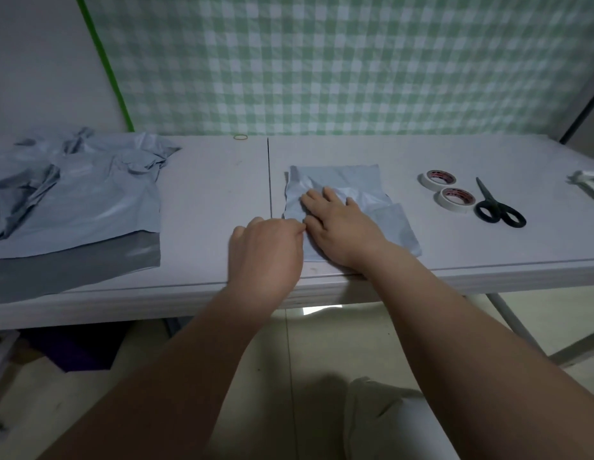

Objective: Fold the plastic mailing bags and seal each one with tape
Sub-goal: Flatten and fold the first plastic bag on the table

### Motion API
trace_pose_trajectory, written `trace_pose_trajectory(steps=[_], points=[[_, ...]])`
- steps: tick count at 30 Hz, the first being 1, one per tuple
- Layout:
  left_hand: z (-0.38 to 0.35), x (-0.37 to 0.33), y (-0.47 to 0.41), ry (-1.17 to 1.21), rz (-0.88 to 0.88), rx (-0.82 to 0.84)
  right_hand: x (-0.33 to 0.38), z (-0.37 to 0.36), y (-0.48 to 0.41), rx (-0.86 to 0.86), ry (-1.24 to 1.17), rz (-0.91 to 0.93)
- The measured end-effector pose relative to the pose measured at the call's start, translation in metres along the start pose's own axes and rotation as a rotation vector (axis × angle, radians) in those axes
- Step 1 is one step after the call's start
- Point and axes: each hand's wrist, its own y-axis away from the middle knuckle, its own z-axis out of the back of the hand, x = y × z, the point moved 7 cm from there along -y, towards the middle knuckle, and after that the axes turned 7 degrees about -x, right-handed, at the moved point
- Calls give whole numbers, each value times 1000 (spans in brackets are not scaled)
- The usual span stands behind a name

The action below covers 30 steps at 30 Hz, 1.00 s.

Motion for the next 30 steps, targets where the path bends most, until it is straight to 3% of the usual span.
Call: trace_pose_trajectory(steps=[6,12,16,25,30], points=[[1,0,2,7,-69,-47,-6,24,7,-306,-28,-87],[-3,0,4,-10,-132,-5,-23,31,13,-255,119,-186],[-10,-1,7,40,-173,88,-43,36,15,-233,122,-282],[-11,-4,9,19,-220,129,-63,41,24,-229,191,-452],[-10,-4,9,46,-214,157,-74,45,28,-240,111,-529]])
